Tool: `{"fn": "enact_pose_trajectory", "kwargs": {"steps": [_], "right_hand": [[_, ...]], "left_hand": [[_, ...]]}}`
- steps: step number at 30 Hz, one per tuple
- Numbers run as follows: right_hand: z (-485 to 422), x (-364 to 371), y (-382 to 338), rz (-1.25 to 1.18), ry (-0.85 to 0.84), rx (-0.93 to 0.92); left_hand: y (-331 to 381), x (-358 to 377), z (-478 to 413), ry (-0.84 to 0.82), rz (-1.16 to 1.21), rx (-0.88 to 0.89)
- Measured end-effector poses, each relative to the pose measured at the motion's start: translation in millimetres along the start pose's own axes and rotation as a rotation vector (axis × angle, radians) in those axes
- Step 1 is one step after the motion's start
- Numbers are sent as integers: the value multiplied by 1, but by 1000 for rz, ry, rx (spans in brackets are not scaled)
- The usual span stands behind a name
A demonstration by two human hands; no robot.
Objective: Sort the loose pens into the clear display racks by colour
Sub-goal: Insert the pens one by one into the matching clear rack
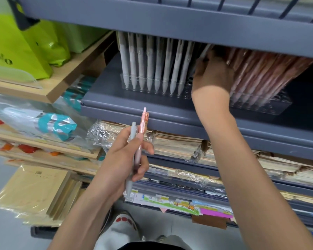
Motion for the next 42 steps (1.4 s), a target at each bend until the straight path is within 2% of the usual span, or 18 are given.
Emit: {"fn": "enact_pose_trajectory", "kwargs": {"steps": [11,22,24,27,29,32,34,37,42], "right_hand": [[-15,11,-12,212,26,-82],[-9,3,-12,176,-53,-86],[-1,-3,-10,87,-49,-88],[28,-9,1,-336,-124,-47],[54,-5,9,-529,-289,-1],[92,7,13,-570,-647,1],[107,11,17,-620,-780,15],[108,3,28,-679,-749,46],[99,-26,50,-941,-603,163]], "left_hand": [[3,-8,-10,-31,-27,51],[4,-10,-6,14,-22,48],[5,-8,-4,1,36,40],[5,-1,0,-27,76,41],[4,4,4,-50,74,50],[0,15,8,-82,48,56],[-3,21,10,-103,40,54],[-8,30,12,-114,27,41],[-10,47,16,-140,-29,33]]}}
Point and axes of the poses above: each hand's wrist, its own z-axis away from the middle knuckle, its own x-axis out of the palm, y = z × x, the point moved 7 cm from there along -z, towards the middle knuckle, and after that the axes turned 2 degrees about x, right-handed, at the moved point
